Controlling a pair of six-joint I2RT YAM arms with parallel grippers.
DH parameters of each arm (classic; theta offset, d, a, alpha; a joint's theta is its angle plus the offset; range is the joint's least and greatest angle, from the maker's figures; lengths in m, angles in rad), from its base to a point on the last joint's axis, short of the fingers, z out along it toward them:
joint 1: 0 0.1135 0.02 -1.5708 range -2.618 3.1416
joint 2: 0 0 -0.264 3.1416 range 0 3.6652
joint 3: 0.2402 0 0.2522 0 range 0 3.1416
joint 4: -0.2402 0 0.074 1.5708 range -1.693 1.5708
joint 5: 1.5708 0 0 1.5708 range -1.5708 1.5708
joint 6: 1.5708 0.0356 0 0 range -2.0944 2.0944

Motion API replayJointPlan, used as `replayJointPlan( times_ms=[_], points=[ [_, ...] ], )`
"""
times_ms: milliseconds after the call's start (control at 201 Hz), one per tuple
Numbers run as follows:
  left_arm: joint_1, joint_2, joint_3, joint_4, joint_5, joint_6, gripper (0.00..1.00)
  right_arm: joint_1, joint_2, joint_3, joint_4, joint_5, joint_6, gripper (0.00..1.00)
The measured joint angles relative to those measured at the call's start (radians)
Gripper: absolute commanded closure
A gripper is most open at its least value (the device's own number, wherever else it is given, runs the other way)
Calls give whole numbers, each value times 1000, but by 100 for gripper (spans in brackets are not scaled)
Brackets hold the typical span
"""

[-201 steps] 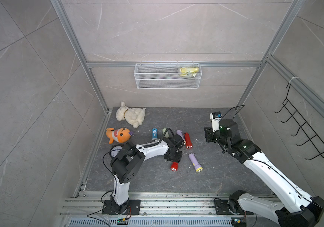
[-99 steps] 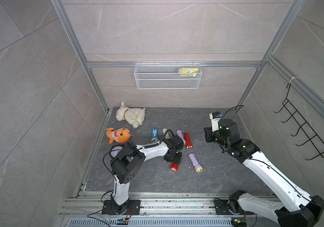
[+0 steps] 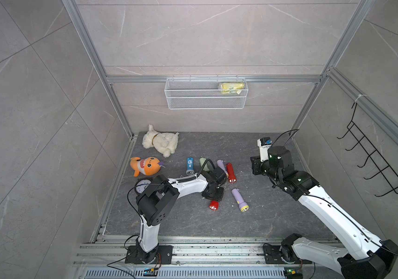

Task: Close the plug at the bottom of the flashlight
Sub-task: Pick up the flashlight from the center of the board.

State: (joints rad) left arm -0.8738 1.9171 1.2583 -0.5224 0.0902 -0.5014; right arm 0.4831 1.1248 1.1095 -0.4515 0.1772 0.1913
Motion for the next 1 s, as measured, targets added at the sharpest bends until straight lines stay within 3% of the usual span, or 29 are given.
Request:
replayJointPlan(
  times_ms=[329,677,851,996],
  points=[
    [-8,-106,-125,69,-57,47,100,0,2,0,0,3,0,73],
    [-7,-430,-402,448,13,262,100,0,26,0,5,-20,0,73],
    [20,-609,-509,608,134,391,100,-6,33,-18,102,-175,-32,69],
    [103,-755,-540,651,370,492,100,-43,37,-63,231,-475,-82,65]
  ],
)
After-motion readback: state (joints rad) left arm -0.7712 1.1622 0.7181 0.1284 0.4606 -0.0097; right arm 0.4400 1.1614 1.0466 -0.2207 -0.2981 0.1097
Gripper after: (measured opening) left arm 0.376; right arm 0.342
